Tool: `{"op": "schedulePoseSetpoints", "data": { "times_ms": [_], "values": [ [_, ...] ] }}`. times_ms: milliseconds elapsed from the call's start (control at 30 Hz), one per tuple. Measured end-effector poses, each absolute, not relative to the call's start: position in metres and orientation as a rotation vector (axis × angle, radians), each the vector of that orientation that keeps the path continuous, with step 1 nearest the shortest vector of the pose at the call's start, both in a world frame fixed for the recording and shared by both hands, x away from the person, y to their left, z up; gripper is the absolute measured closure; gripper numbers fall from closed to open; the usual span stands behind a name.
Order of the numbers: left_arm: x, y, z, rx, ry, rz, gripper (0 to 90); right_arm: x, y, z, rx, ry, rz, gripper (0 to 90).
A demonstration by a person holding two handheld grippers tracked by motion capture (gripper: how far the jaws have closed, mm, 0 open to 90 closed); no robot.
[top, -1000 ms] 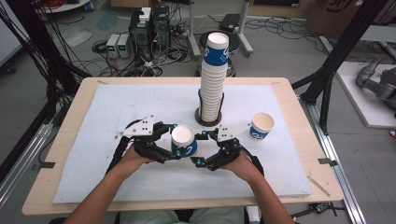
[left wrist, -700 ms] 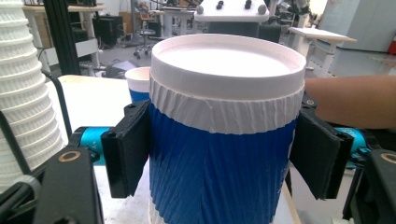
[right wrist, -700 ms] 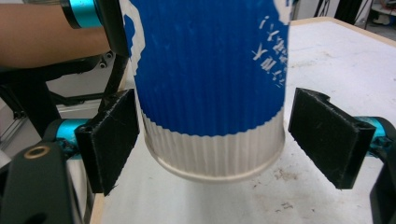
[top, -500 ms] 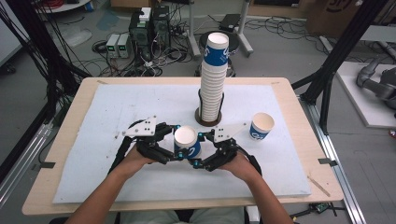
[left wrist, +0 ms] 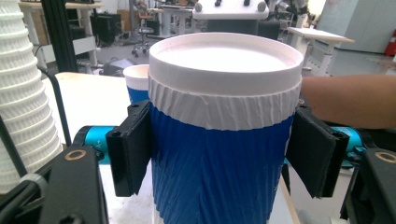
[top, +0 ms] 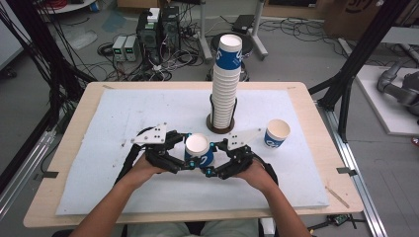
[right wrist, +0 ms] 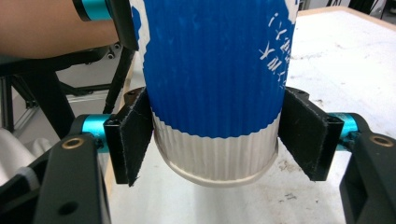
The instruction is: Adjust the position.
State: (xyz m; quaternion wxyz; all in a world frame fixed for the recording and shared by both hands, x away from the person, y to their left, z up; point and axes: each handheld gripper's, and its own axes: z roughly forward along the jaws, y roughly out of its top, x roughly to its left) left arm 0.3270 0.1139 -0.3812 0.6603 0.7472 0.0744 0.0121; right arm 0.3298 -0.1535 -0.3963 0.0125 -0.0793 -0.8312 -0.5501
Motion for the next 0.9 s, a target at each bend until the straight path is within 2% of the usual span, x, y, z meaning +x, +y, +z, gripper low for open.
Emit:
{"op": "schedulePoseSetpoints", "data": {
  "times_ms": [333, 900],
  "values": [
    [0.327, 0.117, -0.380, 1.718, 0.240, 0.040, 16.4, 0.331, -0.157, -0.392, -0.242, -2.623, -1.648, 33.0],
    [0.333, 0.128, -0.349, 1.854, 0.217, 0.061, 16.2, 0.340, -0.149, -0.359, -0.168, -2.930, -1.193, 35.2]
  ]
}}
